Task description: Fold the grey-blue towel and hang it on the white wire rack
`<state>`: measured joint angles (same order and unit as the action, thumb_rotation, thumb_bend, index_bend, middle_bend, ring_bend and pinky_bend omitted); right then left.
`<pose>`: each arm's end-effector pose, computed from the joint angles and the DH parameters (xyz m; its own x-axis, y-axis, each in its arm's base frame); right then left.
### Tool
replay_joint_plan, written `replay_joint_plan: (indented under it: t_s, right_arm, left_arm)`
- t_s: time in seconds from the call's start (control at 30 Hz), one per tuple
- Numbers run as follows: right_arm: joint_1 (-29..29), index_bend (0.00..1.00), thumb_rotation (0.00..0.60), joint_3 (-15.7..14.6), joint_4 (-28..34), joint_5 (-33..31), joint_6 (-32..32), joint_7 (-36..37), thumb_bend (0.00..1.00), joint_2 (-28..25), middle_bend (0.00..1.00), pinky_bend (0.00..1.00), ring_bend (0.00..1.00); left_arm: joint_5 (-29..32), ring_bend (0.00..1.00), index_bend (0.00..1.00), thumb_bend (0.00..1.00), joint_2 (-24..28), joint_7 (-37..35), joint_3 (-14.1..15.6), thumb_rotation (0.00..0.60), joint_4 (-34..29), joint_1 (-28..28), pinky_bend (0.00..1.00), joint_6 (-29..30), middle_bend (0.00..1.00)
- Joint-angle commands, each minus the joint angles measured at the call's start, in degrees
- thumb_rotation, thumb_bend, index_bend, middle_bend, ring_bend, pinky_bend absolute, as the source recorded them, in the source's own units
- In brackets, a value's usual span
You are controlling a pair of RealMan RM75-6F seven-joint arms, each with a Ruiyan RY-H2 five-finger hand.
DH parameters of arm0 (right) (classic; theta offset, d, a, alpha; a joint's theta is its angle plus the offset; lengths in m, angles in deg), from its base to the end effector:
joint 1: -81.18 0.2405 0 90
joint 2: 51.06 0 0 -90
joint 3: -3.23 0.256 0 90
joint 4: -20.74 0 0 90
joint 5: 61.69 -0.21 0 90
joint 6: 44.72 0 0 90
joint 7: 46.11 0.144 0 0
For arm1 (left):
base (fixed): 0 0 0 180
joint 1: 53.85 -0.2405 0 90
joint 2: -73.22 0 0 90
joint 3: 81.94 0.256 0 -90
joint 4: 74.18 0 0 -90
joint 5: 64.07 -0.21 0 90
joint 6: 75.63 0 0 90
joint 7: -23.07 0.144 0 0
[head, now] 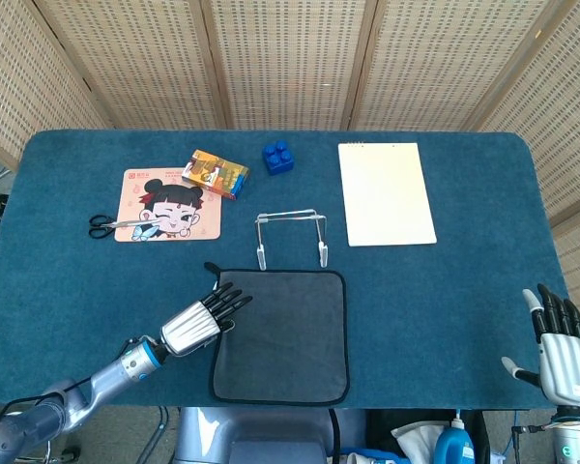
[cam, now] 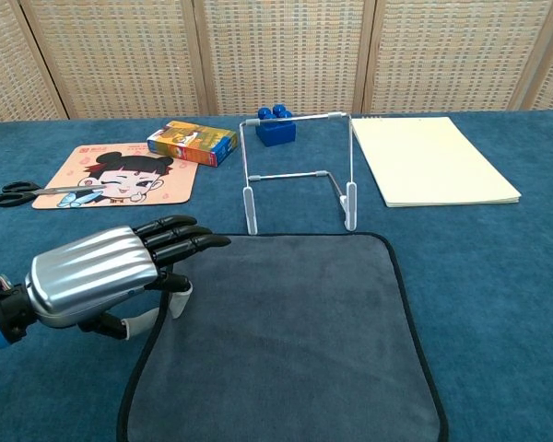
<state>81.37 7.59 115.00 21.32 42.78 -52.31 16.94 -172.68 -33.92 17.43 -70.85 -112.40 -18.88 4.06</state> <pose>-0.3151 -0.1599 0.1464 0.4002 0.0212 0.9162 -0.9112 0.1156 0.3953 -0.2189 0.2713 -0.0761 0.6262 -0.0494 0.7781 0.4228 -0.8170 -0.3922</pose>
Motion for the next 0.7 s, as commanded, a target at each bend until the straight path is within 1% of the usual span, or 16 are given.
replay_joint_plan:
  t_s: [0.03,0.13,0.23,0.43,0.7]
  right_arm:
    - [0.01,0.0,0.6,-0.03,0.08,0.05,-0.03,0.15,0.0,0.02,0.0,0.0,0.0]
    - [0.03,0.0,0.6,-0.09,0.1,0.13,-0.09,0.31,0.0,-0.02,0.0,0.0,0.0]
    - [0.04,0.0,0.6,-0.1,0.13,0.16,-0.11,0.45,0.0,-0.04,0.0,0.0,0.0]
    - [0.04,0.0,0.6,-0.15,0.11,0.12,-0.2,0.61,0.0,-0.08,0.0,0.0,0.0]
    - [0.16,0.0,0.6,-0.29,0.47,0.32,-0.26,-0.47,0.0,0.21,0.0,0.0,0.0]
  left_arm:
    - [0.23,0.0,0.65,0.5,-0.11,-0.35,0.0,0.6,0.21,-0.14,0.0,0.19,0.0]
    - [0.32,0.0,0.7,0.51,-0.16,-0.63,0.13,0.6,0.6,-0.21,0.0,0.39,0.0]
    - [0.35,0.0,0.73,0.51,0.1,-0.99,0.26,0.6,0.81,-0.23,0.0,0.68,0.0]
    - [0.86,0.0,0.74,0.52,2.32,-2.47,0.47,0.6,0.86,-0.93,0.0,2.05,0.0]
    - [1.65,0.0,0.74,0.52,5.35,-5.36,1.2,0.6,3.67,-2.27,0.0,2.75,0.0]
